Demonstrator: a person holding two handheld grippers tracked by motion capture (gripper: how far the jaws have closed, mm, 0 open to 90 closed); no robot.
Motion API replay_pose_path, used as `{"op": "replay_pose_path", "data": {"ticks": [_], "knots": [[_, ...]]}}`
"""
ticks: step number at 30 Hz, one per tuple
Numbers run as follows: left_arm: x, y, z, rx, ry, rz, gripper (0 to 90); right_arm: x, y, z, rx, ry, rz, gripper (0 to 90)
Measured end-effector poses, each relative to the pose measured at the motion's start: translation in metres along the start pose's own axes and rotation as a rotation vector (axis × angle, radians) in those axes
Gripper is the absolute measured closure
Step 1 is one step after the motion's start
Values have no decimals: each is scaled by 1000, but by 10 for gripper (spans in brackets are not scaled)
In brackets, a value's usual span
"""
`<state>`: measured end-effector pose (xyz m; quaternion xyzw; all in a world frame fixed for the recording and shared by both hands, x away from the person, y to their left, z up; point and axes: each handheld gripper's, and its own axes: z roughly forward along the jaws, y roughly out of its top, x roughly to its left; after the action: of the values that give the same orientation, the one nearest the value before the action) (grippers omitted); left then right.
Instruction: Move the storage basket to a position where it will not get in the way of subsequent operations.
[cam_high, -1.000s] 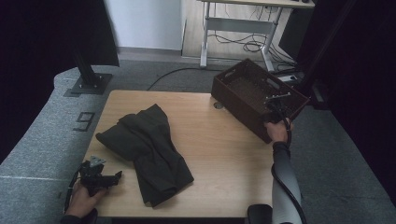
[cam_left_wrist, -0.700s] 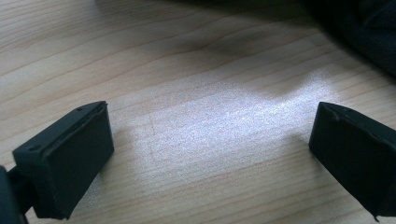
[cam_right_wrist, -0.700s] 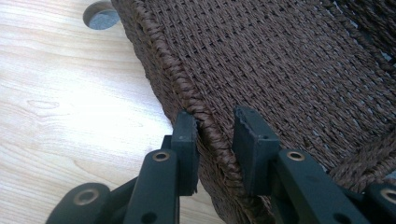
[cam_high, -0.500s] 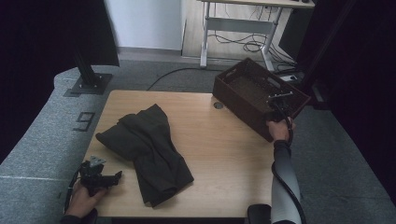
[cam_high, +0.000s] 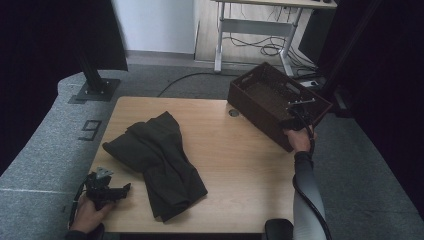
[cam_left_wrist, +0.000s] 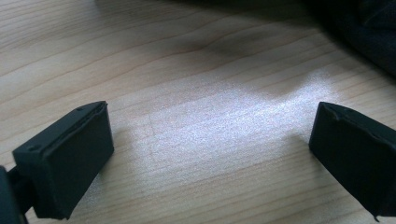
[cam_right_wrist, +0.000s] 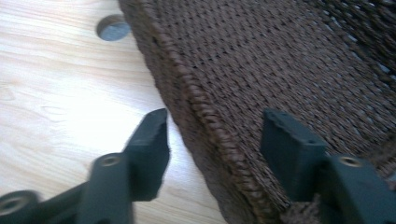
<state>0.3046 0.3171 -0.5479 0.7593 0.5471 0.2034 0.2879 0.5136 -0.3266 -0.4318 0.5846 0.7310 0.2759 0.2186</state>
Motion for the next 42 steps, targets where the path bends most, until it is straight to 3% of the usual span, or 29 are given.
{"op": "replay_pose_path", "data": {"ticks": [5, 12, 18, 22, 26, 42], "knots": [[0, 0, 0, 0, 0, 0, 0, 4, -1, -7, -51, 22, -24, 279], [0, 0, 0, 0, 0, 0, 0, 9, -4, -17, -93, 37, -27, 172], [0, 0, 0, 0, 0, 0, 0, 15, -5, -24, -104, 47, -33, 123], [0, 0, 0, 0, 0, 0, 0, 18, -7, -28, -109, 50, -43, 38], [0, 0, 0, 0, 0, -1, 0, 20, -10, -33, -118, 61, -55, 0], [0, 0, 0, 0, 0, 0, 0, 38, -26, -56, -143, 113, -135, 0]]}}
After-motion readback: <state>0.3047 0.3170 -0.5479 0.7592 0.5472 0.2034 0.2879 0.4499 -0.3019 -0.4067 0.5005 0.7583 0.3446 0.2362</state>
